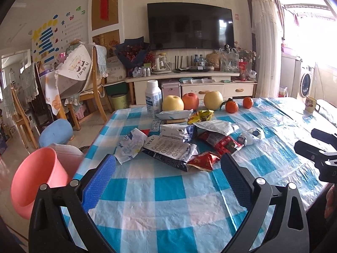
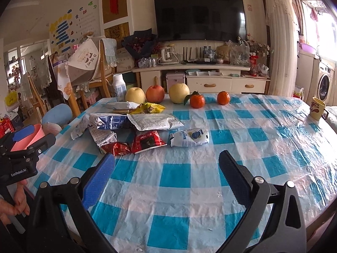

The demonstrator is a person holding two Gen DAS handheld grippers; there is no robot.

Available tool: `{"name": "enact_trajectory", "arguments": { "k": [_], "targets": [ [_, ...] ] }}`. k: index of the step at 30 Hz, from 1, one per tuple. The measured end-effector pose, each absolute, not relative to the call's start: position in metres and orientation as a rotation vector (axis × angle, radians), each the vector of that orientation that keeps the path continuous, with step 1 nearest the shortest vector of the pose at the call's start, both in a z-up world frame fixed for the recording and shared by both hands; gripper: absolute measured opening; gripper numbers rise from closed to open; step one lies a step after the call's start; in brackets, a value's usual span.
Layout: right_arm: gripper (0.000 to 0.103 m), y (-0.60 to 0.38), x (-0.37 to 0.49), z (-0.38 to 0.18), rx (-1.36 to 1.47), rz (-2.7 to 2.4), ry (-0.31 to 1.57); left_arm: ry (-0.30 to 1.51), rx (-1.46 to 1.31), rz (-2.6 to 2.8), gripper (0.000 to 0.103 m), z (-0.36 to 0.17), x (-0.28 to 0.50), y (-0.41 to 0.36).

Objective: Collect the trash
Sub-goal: 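Grasp the white MAGIC milk bag with the left tool while the right tool grasps the red wrapper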

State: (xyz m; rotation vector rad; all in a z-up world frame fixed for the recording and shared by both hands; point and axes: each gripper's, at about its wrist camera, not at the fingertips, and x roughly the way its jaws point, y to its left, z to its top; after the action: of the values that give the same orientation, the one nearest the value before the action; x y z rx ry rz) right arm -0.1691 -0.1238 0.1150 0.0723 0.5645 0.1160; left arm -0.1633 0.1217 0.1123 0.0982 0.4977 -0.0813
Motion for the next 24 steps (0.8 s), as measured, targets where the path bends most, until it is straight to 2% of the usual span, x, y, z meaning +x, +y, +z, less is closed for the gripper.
{"name": "enact_trajectory", "arguments": {
  "k": [13,24],
  "targets": [
    [0.099,-0.144,-0.114,0.092,0.248,0.174,0.713,0.604,0.035,-0.079,0.098,0.099,-0.077,0.186],
    [0.099,-0.111,-0.069,0.065,0.23,0.346,0.83,0.711,0.162,-0.116,0.098,0.07,-0.009,0.202]
  ]
}}
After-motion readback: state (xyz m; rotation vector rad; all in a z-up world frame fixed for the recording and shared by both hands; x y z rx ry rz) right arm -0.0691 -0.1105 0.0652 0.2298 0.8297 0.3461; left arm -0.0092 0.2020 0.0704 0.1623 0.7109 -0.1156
